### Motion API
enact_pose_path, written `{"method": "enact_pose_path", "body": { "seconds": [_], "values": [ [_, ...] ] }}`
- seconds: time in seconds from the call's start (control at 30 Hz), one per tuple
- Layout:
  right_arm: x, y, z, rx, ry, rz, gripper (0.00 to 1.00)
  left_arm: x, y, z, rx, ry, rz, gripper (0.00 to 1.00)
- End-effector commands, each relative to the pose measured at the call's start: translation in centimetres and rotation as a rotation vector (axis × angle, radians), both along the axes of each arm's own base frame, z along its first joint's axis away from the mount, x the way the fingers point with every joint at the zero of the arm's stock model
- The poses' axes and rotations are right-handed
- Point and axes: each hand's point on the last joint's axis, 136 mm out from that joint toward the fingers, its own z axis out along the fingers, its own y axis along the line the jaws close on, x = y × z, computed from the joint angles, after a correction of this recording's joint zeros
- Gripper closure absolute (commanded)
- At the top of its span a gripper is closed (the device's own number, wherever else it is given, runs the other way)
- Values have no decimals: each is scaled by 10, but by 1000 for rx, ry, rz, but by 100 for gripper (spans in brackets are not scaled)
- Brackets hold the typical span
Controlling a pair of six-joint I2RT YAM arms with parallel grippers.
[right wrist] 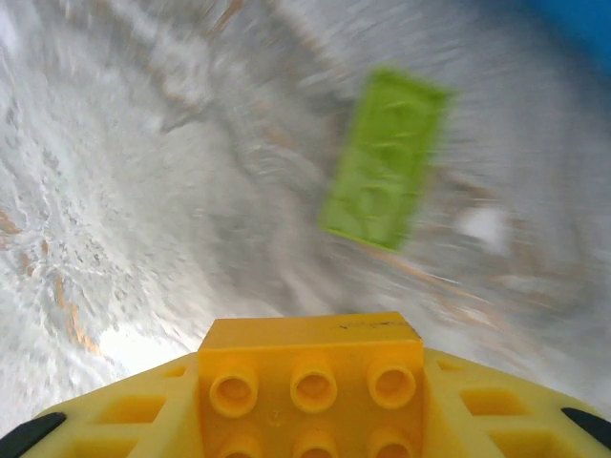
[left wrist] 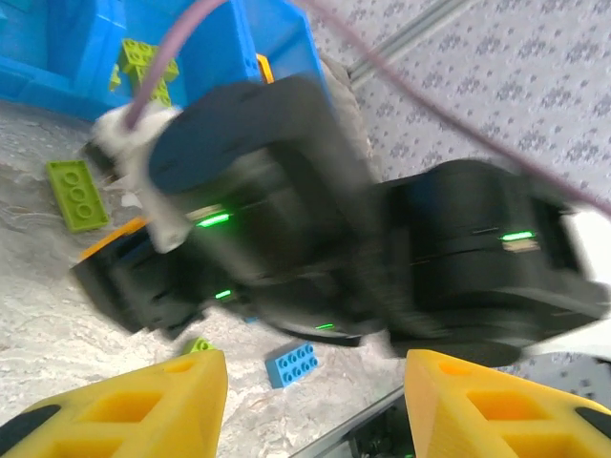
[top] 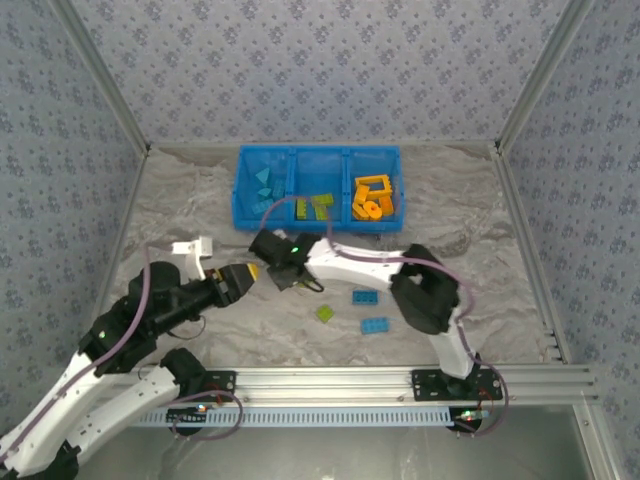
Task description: Sort the legos into containers by color
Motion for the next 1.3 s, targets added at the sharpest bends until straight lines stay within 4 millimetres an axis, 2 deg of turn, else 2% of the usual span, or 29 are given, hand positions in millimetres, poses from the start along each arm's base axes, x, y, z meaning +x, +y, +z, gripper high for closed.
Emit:
{"method": "enact_pose_path", "body": {
  "seconds": [0.0, 0.07, 0.2, 0.27, 0.33, 0.4, 0.5, 0.7, 0.8, 1.03, 1.13, 1.27],
  "values": [
    [35, -68, 70, 63, -120, -171, 53, 4, -26, 33, -31, -107, -81, 48],
    [50, -104, 78, 83, -125, -245, 53, 10, -45, 31, 14, -119, -113, 48],
    [88, -162, 73, 98, -107, -392, 53, 26, -83, 18, 115, -128, -130, 47],
    [111, -178, 69, 126, -103, -450, 54, 36, -96, 8, 138, -108, -110, 47],
    [134, -188, 66, 152, -95, -498, 54, 43, -107, 6, 130, -113, -105, 47],
    [157, -194, 61, 167, -86, -535, 54, 48, -115, 4, 135, -113, -105, 47],
    [182, -203, 43, 146, -37, -603, 54, 48, -123, 0, 154, -112, -122, 47],
    [209, -219, 11, 84, 23, -677, 53, 44, -122, -4, 165, -105, -130, 47],
    [217, -223, 2, 74, 41, -686, 52, 43, -120, -5, 167, -103, -130, 47],
    [220, -219, -14, 61, 78, -671, 46, 38, -126, -13, 202, -92, -161, 48],
    [221, -217, -11, 65, 79, -664, 41, 35, -132, -17, 227, -92, -187, 48],
    [220, -216, 8, 79, 44, -656, 36, 28, -141, -23, 258, -100, -227, 48]
  ]
}}
